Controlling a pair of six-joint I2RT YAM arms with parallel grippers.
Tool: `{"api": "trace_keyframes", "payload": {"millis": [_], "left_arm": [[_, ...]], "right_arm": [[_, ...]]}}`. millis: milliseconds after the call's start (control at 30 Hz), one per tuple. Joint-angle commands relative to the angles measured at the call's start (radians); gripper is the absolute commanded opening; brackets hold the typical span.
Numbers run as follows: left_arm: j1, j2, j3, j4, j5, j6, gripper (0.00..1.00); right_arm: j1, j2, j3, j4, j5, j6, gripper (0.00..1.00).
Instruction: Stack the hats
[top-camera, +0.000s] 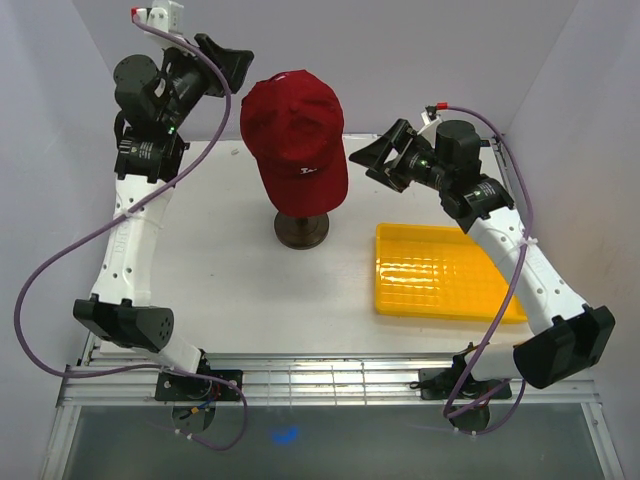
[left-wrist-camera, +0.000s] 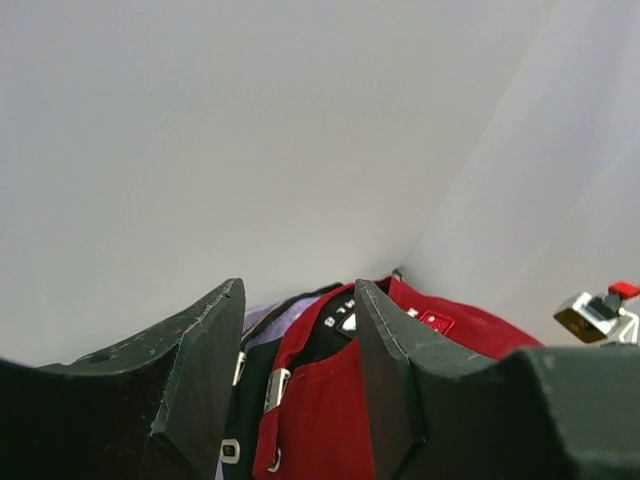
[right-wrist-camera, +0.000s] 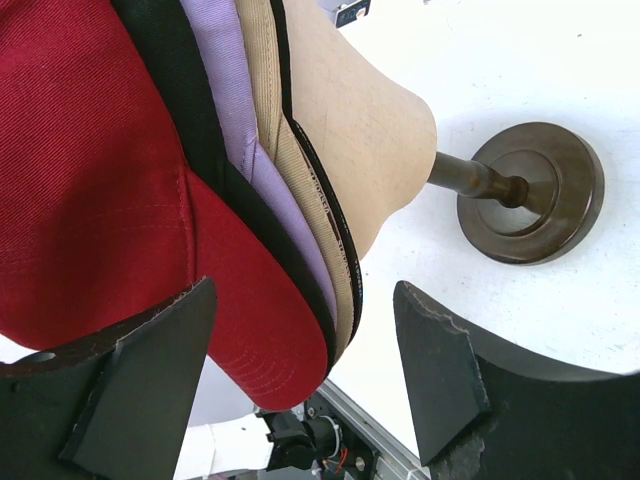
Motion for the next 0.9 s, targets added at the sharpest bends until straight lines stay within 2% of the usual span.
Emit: {"api": "trace_keyframes", "payload": {"millis": [0,67,133,233,433,700,867], "left_arm": [[0.005,-0.096,0.046,-0.019,-0.159,0.013,0.59],[0.005,-0.129,0.022,-0.063,-0.242,0.001,0.58],[0.005,-0.201,-0.047,-0.11,-0.356,-0.013,0.58],[0.003,-0.315,-0.173,-0.177,-0.447,-0.057,0.58],[0.005,-0.569,-0.467,-0.263,-0.435,-0.146,0.57],[0.0,-0.723,-0.646,-0.388,-0.275,-0.169,0.56],[-0.009,-0.758,-0.704,-0.418,-0.248,-0.174,0.55]], "right_arm": [[-0.006,-0.042,0.034,0.005,0.01,-0.029,0.77],[-0.009,-0.052,0.031,0.0,0.013,-0.043,0.77],[-0.013,-0.077,0.012,-0.005,0.023,-0.052,0.78],[-0.028,-0.12,-0.027,-0.006,0.026,-0.078,0.78],[-0.055,-0.203,-0.075,-0.049,0.031,-0.163,0.8],[-0.062,-0.285,-0.06,-0.175,0.111,-0.292,0.87],[-0.062,-0.338,-0.087,-0.201,0.166,-0.335,0.96]]}}
